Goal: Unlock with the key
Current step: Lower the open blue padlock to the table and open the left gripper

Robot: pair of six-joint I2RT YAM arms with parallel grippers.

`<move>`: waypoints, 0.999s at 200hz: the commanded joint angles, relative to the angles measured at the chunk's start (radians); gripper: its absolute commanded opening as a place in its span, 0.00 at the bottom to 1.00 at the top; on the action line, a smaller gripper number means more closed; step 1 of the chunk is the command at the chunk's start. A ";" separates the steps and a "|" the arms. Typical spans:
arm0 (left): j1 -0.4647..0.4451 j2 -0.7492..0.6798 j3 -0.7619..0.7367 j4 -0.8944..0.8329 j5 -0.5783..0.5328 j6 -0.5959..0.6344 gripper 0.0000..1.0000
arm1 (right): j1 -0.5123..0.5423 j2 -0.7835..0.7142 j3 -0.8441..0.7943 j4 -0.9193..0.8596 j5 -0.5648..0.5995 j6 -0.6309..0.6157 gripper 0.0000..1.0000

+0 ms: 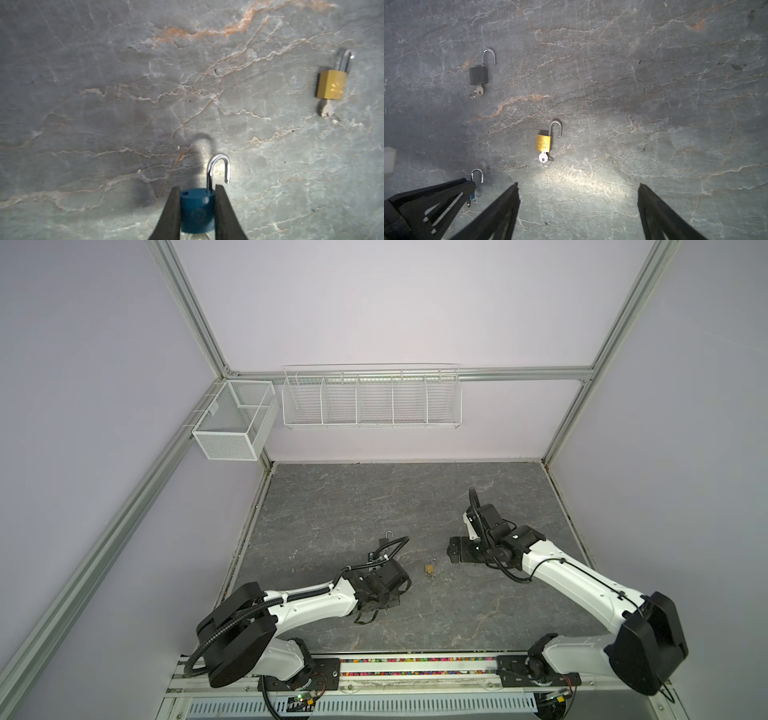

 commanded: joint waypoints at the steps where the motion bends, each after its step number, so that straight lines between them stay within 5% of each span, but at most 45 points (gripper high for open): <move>1: -0.002 0.029 0.034 -0.049 -0.002 -0.027 0.00 | -0.011 -0.029 -0.016 0.004 0.015 0.001 0.90; 20: -0.003 0.040 0.035 -0.050 -0.002 -0.025 0.01 | -0.015 -0.035 -0.019 0.000 0.028 -0.002 0.90; 63: -0.003 0.037 0.056 -0.087 -0.014 -0.020 0.36 | -0.028 -0.053 -0.013 -0.009 0.066 -0.027 0.91; 108: 0.067 -0.081 0.126 -0.176 -0.078 0.085 0.79 | -0.112 -0.112 -0.005 0.040 0.272 -0.038 0.97; 132: 0.210 -0.191 0.208 -0.268 -0.242 0.228 0.94 | -0.155 -0.128 -0.063 0.140 0.555 -0.052 0.89; 152: 0.375 -0.281 0.233 -0.249 -0.388 0.388 0.99 | -0.235 -0.128 -0.169 0.309 0.651 -0.094 0.89; 172: 0.569 -0.362 0.131 -0.056 -0.483 0.565 1.00 | -0.352 -0.100 -0.269 0.513 0.676 -0.141 0.89; 200: 0.834 -0.366 -0.061 0.327 -0.503 0.737 1.00 | -0.529 -0.011 -0.374 0.796 0.564 -0.199 0.89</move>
